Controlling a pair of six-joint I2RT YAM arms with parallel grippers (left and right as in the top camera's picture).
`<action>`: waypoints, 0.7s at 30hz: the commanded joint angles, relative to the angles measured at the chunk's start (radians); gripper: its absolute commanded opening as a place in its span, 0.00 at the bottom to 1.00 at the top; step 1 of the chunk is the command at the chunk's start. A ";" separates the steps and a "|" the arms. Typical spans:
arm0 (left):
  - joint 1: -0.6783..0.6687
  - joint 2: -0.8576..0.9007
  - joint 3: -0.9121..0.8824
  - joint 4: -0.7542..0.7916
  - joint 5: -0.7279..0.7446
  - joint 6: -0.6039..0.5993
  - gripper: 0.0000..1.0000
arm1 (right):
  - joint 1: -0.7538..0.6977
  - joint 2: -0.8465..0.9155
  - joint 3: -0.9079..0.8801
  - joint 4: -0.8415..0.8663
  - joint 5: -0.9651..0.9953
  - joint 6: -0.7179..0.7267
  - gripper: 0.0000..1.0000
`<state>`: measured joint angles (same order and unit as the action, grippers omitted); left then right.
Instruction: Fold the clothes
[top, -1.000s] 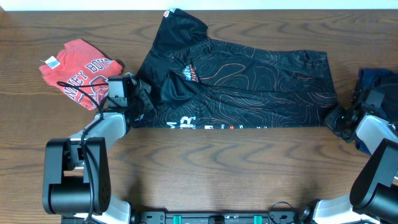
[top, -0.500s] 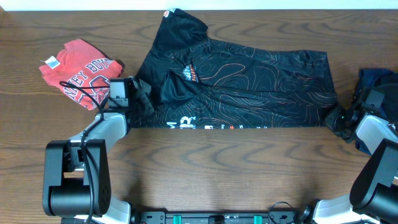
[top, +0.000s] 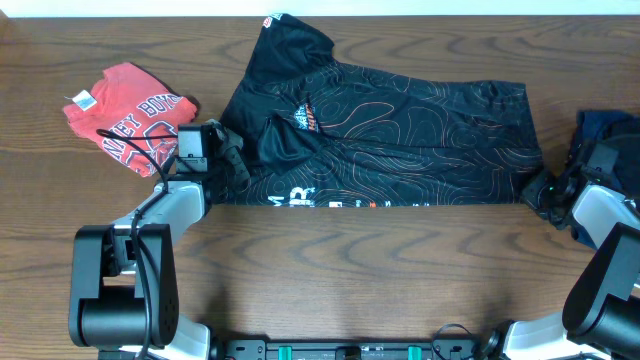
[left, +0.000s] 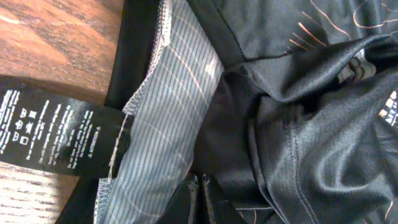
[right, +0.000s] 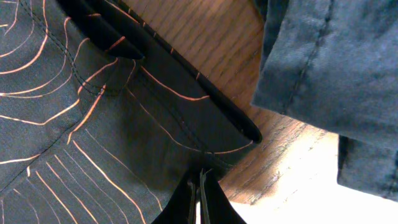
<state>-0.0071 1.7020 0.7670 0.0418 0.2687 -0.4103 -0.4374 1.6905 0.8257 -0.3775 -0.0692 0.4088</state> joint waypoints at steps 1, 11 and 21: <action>0.014 0.013 -0.005 0.000 -0.057 0.010 0.06 | -0.001 0.029 -0.010 -0.020 0.043 -0.014 0.04; 0.027 0.013 -0.005 0.033 -0.180 -0.066 0.06 | -0.001 0.029 -0.010 -0.023 0.043 -0.014 0.04; 0.026 0.006 -0.005 -0.008 -0.156 -0.055 0.06 | -0.001 0.029 -0.010 -0.046 0.043 -0.014 0.04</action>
<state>0.0151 1.7023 0.7670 0.0544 0.1127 -0.4713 -0.4374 1.6905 0.8314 -0.4004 -0.0631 0.4088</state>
